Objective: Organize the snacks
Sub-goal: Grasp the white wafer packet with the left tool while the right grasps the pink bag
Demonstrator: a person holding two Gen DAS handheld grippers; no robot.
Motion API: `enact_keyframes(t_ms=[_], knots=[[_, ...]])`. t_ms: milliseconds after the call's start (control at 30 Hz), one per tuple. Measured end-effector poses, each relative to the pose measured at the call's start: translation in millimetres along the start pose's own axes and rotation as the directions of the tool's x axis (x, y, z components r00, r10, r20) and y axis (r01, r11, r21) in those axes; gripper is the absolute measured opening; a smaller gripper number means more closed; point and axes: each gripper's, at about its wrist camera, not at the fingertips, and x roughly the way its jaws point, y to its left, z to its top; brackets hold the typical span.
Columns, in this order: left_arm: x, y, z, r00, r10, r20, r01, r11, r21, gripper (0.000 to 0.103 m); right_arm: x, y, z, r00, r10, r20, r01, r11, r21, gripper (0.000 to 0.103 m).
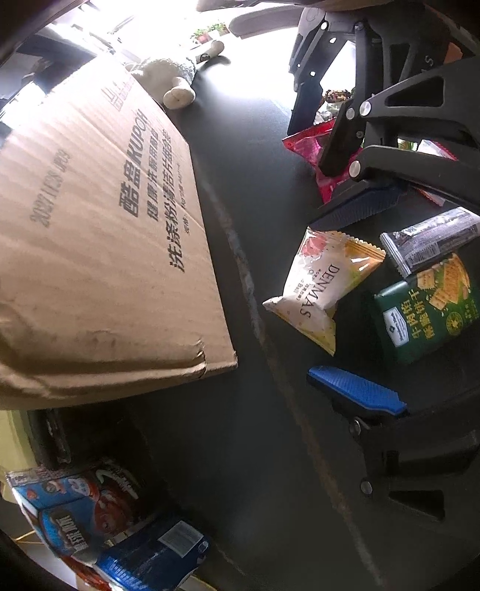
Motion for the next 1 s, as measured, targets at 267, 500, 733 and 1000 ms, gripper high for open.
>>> enact_keyframes(t_ms=[267,500,733,1000], knots=[[7,-7,0,1.0,0.015,-0.012,-0.015,1.0,0.014,0.054,7,-8,1,0.998,0.064,0.005,-0.064,0.996,0.055,0.034],[2,-10,-2,1.0,0.015,0.004,-0.015,1.0,0.018,0.034,-1,-10,-1,0.998,0.051,0.031,-0.052,0.997,0.055,0.028],[-17,-12,-6,0.997,0.05,0.051,-0.051,0.998,0.034,0.03,-16,-9,-8,0.997,0.032,0.068,-0.036,0.998,0.054,0.023],[-33,-22,-12,0.996,0.041,0.076,-0.043,0.999,0.031,0.03,-36,-2,-14,0.993,0.026,0.115,-0.032,0.998,0.056,0.023]])
